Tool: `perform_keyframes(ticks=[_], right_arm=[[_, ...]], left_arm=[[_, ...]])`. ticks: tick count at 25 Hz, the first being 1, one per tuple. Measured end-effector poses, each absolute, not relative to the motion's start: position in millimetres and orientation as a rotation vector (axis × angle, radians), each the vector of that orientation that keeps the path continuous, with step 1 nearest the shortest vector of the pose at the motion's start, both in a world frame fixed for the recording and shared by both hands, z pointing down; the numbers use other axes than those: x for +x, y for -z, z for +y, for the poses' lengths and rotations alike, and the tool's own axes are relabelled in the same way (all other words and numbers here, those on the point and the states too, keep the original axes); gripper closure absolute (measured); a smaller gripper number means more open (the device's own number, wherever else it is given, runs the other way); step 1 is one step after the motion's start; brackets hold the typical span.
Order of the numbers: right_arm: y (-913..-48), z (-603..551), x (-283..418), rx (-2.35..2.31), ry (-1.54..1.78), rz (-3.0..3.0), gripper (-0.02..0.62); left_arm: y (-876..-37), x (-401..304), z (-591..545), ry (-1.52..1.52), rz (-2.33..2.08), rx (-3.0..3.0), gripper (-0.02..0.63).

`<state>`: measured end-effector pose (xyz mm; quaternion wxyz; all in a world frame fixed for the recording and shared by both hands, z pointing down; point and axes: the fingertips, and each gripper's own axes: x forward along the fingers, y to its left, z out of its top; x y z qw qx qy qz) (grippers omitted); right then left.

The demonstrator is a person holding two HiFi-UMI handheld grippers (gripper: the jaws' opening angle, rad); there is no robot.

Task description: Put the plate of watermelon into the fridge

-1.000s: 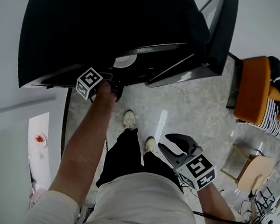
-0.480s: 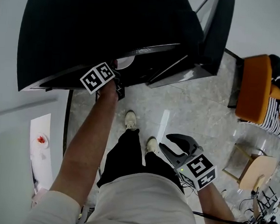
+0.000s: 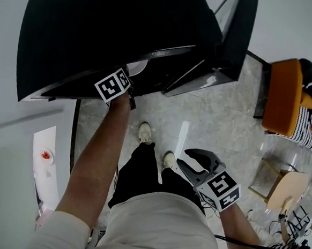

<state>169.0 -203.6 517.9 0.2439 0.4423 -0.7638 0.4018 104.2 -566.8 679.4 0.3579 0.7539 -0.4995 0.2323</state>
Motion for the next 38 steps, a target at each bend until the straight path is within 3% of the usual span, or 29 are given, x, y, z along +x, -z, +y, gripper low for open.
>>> perform_keyframes(ticks=[13,21,23,28,32,38], right_arm=[[-507.9,-190.9,168.7,1.221,-1.052,-2.124,0.454],[-485.0,-144.7,166.5,1.180,-0.946,-2.190,0.457],[-479.4,-125.7,166.9,1.174,-0.919,-2.205,0.463],[-469.2,-81.2,167.2,1.186,-0.896,-2.277,0.519],[-464.0,-53.2,159.4,1.170,-0.867,-2.315,0.568],[-447.3,-33.3,150.8,1.241,-0.801,-2.319,0.578]], left_arm=[[-650.8,96.2,-540.0,-0.594,-1.274,2.036,0.390],[-605.9,77.6,-455.6,-0.617,-1.202,2.088,0.392],[-592.6,72.6,-421.8,-0.592,-1.161,2.110,0.423],[-551.6,52.1,-323.0,-0.550,-1.024,2.154,0.587],[-514.5,31.8,-236.8,-0.504,-0.849,2.189,0.595],[-457.2,17.0,-137.1,-0.534,-0.590,2.357,0.595]])
